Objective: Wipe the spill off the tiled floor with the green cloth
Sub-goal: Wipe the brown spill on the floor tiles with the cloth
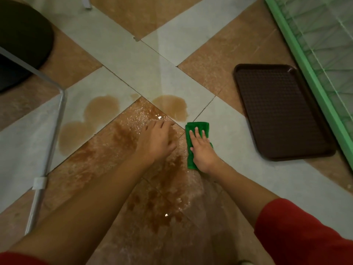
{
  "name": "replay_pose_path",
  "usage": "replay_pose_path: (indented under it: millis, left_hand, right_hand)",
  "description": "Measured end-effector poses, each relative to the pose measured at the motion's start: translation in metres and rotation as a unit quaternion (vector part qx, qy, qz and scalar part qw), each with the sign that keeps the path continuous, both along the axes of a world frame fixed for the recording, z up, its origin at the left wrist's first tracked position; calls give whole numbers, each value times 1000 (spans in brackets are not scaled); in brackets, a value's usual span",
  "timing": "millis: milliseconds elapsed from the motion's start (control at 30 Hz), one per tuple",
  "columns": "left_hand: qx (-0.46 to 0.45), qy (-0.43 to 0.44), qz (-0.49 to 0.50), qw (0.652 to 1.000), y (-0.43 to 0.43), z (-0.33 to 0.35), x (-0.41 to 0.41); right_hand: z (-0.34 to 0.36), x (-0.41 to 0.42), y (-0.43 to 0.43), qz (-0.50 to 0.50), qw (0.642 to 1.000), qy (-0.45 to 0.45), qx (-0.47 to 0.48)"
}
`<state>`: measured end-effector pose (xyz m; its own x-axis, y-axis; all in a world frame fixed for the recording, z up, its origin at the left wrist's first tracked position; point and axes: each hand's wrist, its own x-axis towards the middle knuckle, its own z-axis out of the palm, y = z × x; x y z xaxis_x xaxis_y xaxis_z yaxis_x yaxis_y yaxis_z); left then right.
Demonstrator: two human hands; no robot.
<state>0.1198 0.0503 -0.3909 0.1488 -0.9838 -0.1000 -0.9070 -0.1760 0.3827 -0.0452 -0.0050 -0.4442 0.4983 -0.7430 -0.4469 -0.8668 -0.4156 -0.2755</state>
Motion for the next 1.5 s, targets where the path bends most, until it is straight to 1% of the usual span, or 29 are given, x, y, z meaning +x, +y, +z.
replay_pose_path:
  millis: [133,200,267,367,467,567,633,700,767,833,900,933,1067,1167,1300,1400,1500]
  left_hand:
    - [-8,4,2,1000,10,1,12]
    - [1,-4,0,1000,16,0,19]
    - [18,-18,-2,1000,21,0,22]
    - [39,-32,0,999,24,-5,18]
    - [47,-49,-17,998,29,-12,10]
    - [52,-55,-41,996,34,-18,3]
    - [50,-48,-37,997,36,-19,3]
    - [58,-45,-25,997,38,-20,5]
    - [65,-51,-18,996,42,-21,8]
    - [59,-54,-13,997,44,-22,10]
    - [56,-56,-10,997,43,-22,10]
    - [58,-59,-13,996,43,-22,9]
    - [54,-68,-31,996,39,-23,3]
    - [53,-69,-30,996,39,-25,2]
    - [57,-75,-30,995,39,-25,2]
    - [42,-74,-32,996,37,-24,-1]
    - [39,-68,-35,996,36,-25,-1]
  right_hand:
    - [-1,-25,26,64,997,-30,5]
    - [-6,-33,38,119,992,-38,2]
    - [-9,-34,39,144,989,-38,16]
    - [-8,-21,30,109,993,-42,24]
    - [-3,-10,30,90,995,-42,5]
    - [-5,-18,37,147,988,-52,-10]
    - [-9,-28,41,195,980,-46,-13]
    - [-10,-33,41,204,978,-37,-3]
    - [-11,-29,41,172,984,-38,2]
    - [-10,-17,40,108,993,-46,-5]
    - [-8,-7,40,81,996,-46,-4]
    - [-7,-6,41,88,995,-49,0]
    - [-9,-25,45,178,982,-61,3]
    - [-11,-30,45,168,983,-68,7]
    - [-9,-12,43,130,989,-69,-2]
    - [-7,-8,47,183,980,-79,0]
    - [-9,-23,53,230,970,-74,-9]
